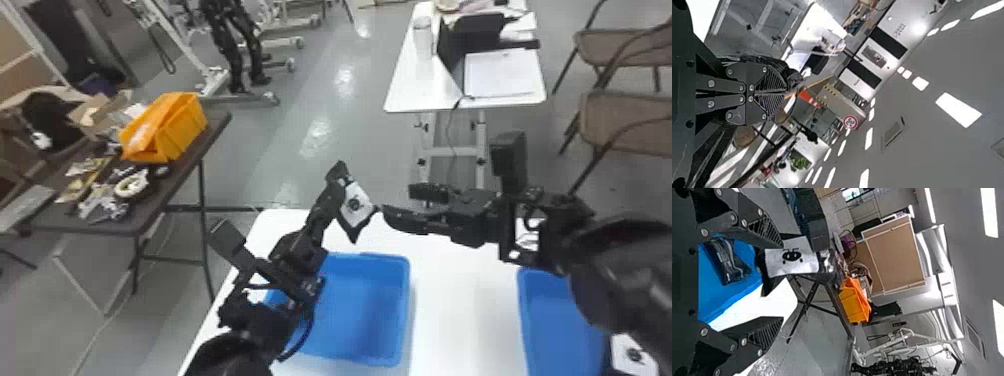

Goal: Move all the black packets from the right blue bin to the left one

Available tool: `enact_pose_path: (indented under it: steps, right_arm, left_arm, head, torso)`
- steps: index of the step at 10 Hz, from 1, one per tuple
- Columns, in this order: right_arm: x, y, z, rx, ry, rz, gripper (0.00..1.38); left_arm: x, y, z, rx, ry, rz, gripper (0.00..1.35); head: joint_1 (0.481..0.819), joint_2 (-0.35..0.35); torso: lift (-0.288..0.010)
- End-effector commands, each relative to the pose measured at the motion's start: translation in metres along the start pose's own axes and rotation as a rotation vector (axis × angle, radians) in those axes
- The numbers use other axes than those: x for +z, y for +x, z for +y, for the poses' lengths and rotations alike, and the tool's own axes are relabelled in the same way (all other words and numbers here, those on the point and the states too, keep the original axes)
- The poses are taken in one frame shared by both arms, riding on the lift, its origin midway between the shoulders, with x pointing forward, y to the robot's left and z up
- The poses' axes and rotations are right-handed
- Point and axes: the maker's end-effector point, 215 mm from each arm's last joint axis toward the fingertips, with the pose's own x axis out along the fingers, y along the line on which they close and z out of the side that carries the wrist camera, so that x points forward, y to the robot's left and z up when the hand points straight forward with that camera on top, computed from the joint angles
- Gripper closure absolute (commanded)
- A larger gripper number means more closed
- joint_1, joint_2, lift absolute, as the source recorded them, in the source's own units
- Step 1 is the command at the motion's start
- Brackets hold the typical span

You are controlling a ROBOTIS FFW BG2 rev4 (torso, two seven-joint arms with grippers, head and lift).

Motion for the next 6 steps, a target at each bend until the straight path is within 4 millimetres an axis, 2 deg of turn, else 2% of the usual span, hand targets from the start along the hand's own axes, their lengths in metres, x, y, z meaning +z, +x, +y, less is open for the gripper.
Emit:
enact_pose_path:
  steps: [1,2,3,4,5,6]
  right_arm:
    - [0.006,-0.019,-0.019,-0.064,-0.008,-0.032,0.16]
    - [0.009,-0.037,-0.032,-0.125,-0.038,-0.033,0.16]
    - [0.009,-0.065,-0.050,-0.215,-0.052,-0.040,0.16]
    - [0.007,-0.095,-0.065,-0.308,-0.022,-0.080,0.16]
    - [0.004,-0.127,-0.078,-0.395,-0.003,-0.114,0.16]
    - [0.008,-0.159,-0.082,-0.439,0.006,-0.174,0.16]
  left_arm:
    - [0.022,-0.024,0.046,0.126,0.218,-0.029,1.22]
    - [0.027,-0.047,0.077,0.234,0.396,-0.014,1.22]
    - [0.026,-0.064,0.092,0.293,0.549,0.016,1.22]
    - [0.014,-0.071,0.101,0.306,0.627,0.062,1.22]
    - [0.010,-0.075,0.101,0.300,0.678,0.062,1.07]
    - [0.007,-0.074,0.097,0.282,0.709,0.062,0.58]
  head:
    - [0.695,0.350]
    - [0.695,0.350]
    - [0.695,0.350]
    - [0.695,0.350]
    - [0.695,0.350]
    - [0.695,0.350]
  torso:
    - [0.000]
    - [0.000]
    - [0.000]
    - [0.000]
    - [0.000]
    - [0.000]
